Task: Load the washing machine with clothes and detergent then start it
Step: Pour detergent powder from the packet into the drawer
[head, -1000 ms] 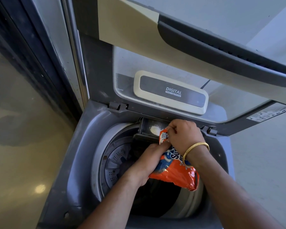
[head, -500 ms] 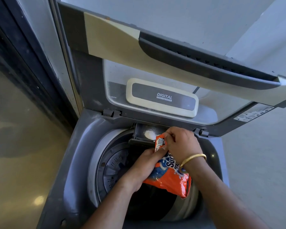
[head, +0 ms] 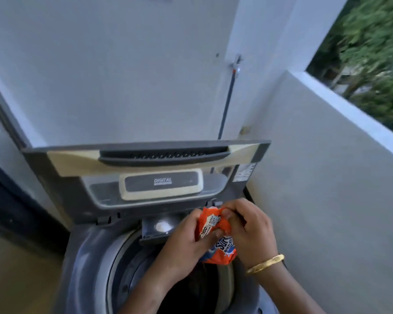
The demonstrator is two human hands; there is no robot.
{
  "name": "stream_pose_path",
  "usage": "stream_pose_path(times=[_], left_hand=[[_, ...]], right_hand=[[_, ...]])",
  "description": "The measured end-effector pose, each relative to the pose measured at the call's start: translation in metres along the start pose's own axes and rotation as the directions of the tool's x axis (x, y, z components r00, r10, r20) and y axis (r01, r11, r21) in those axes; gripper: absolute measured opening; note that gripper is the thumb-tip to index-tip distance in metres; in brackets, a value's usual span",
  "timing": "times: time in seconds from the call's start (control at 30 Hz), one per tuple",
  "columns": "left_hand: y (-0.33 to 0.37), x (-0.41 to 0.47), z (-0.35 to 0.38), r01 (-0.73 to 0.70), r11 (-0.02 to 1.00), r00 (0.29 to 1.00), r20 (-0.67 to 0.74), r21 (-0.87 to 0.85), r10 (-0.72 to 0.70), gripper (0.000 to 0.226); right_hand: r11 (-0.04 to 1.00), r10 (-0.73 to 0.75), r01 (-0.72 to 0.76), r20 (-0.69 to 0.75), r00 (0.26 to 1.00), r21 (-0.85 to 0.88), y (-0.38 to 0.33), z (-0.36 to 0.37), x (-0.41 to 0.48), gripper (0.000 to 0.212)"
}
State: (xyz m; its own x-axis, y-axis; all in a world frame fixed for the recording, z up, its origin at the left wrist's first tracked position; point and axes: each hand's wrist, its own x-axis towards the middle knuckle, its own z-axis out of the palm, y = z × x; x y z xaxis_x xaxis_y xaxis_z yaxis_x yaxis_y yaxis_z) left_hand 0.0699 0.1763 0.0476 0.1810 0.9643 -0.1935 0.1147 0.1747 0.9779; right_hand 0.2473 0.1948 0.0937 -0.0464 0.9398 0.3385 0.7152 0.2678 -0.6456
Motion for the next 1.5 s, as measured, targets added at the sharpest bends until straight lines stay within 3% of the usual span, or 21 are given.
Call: stream_pose_path(times=[0.17, 0.3, 0.47, 0.63, 0.83, 0.97, 1.13, 1.37, 1.5], left_hand=[[0.075, 0.009, 0.037, -0.151, 0.988, 0.984, 0.103, 0.025, 0.148, 0.035], [0.132, 0.006, 0.083, -0.255, 0.967, 0.949, 0.197, 0.020, 0.246, 0.046], [0.202, 0.001, 0.162, -0.355, 0.935, 0.891, 0.309, 0.017, 0.333, 0.041], [0.267, -0.005, 0.263, -0.487, 0.871, 0.815, 0.388, 0.060, 0.430, 0.041], [0.319, -0.018, 0.418, -0.524, 0.847, 0.709, 0.506, -0.088, 0.491, 0.048], [0.338, -0.029, 0.505, -0.534, 0.836, 0.655, 0.561, -0.130, 0.506, 0.049], [0.344, -0.035, 0.606, -0.523, 0.836, 0.587, 0.643, -0.164, 0.493, 0.027], [0.310, -0.018, 0.722, -0.527, 0.845, 0.554, 0.720, -0.085, 0.418, 0.042], [0.296, -0.007, 0.766, -0.648, 0.761, 0.551, 0.711, 0.034, 0.437, 0.042]], right_hand=[[0.998, -0.031, 0.022, -0.170, 0.985, -0.057, -0.022, -0.089, 0.009, 0.013], [0.992, -0.047, 0.013, -0.268, 0.962, -0.128, -0.025, -0.166, 0.005, 0.017], [0.977, -0.112, 0.031, -0.383, 0.917, -0.210, -0.015, -0.271, -0.008, 0.017], [0.963, -0.148, 0.018, -0.474, 0.868, -0.268, 0.012, -0.385, -0.029, 0.017], [0.942, -0.176, -0.041, -0.593, 0.786, -0.333, 0.063, -0.523, -0.074, 0.016], [0.928, -0.147, -0.122, -0.644, 0.751, -0.353, 0.097, -0.594, -0.108, 0.017], [0.899, -0.098, -0.225, -0.674, 0.732, -0.376, 0.142, -0.660, -0.147, 0.017], [0.843, 0.045, -0.402, -0.697, 0.715, -0.358, 0.232, -0.703, -0.194, 0.015], [0.800, 0.114, -0.480, -0.693, 0.712, -0.361, 0.275, -0.712, -0.208, 0.013]])
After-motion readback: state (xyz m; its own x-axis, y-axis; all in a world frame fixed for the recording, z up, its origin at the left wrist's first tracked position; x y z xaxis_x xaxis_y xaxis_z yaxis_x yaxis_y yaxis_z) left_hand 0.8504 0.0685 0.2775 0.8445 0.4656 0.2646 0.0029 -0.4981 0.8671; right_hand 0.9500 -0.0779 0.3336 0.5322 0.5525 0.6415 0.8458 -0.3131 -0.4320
